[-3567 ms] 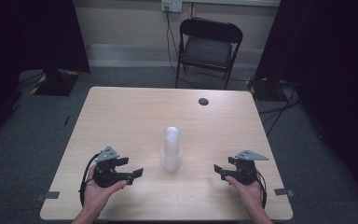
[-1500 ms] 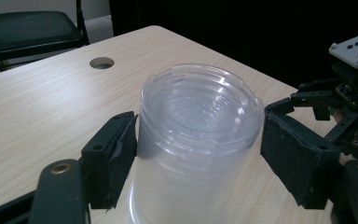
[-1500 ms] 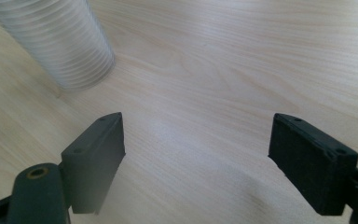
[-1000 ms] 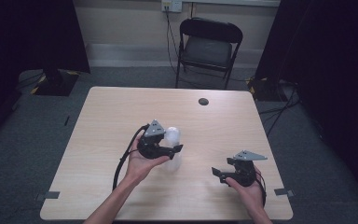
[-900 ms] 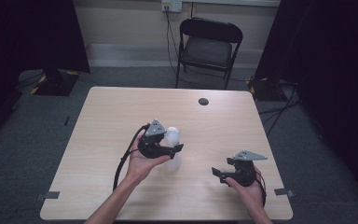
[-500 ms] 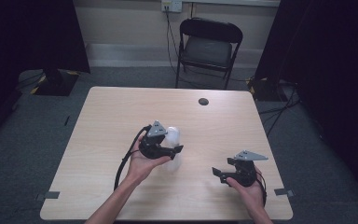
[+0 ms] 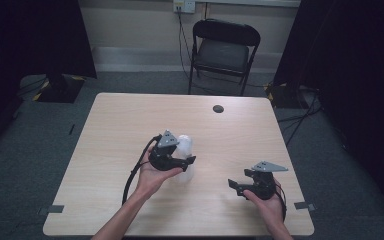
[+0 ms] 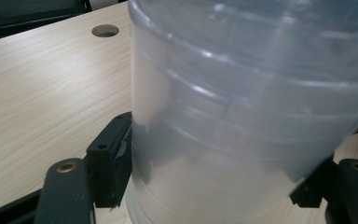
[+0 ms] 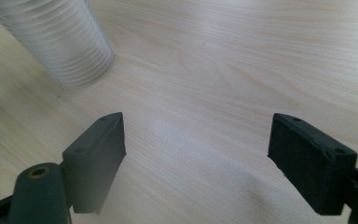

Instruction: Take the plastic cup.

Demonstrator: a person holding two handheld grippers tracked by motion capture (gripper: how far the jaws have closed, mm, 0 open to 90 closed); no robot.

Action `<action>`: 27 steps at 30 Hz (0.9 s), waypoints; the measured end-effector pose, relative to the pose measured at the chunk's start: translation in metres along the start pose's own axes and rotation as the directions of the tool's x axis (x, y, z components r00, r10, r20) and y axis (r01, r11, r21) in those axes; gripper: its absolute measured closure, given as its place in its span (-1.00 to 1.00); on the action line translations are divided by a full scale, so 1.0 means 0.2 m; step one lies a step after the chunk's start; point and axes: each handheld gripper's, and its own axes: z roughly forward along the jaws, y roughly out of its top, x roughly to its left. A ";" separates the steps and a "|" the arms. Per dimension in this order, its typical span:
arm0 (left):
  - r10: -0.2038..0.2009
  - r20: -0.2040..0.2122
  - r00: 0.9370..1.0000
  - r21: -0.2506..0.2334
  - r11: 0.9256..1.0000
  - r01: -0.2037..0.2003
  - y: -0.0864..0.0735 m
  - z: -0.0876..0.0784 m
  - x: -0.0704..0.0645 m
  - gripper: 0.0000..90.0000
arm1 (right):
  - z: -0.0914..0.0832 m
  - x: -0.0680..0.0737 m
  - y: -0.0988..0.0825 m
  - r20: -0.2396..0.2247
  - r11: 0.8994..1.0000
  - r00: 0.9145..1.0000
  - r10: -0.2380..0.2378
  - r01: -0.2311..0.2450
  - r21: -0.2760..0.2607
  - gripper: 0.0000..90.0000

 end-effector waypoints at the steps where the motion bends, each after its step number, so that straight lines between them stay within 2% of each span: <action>1: 0.000 0.000 1.000 0.000 1.000 0.000 0.00 0.00 0.00 -0.35 | 0.00 0.00 0.00 0.000 1.000 1.000 0.000 0.000 0.000 -0.58; 10: -0.004 -0.004 1.000 -0.019 1.000 0.004 0.02 -0.03 -0.01 -0.36 | 0.00 0.00 0.00 -0.004 1.000 1.000 0.002 -0.002 0.007 -0.58; 12: 0.010 -0.006 1.000 -0.021 1.000 -0.010 0.03 -0.03 -0.01 -0.36 | 0.00 0.00 0.00 -0.001 1.000 1.000 0.002 -0.002 0.007 -0.58; 18: -0.014 0.003 1.000 -0.039 0.999 0.014 0.04 -0.05 -0.02 -0.33 | 0.00 0.00 0.00 0.002 1.000 1.000 0.005 -0.005 0.004 -0.58; 27: -0.010 0.013 1.000 -0.060 0.998 0.010 0.06 -0.08 -0.01 -0.32 | 0.00 0.00 0.00 0.002 1.000 1.000 0.007 -0.007 0.003 -0.58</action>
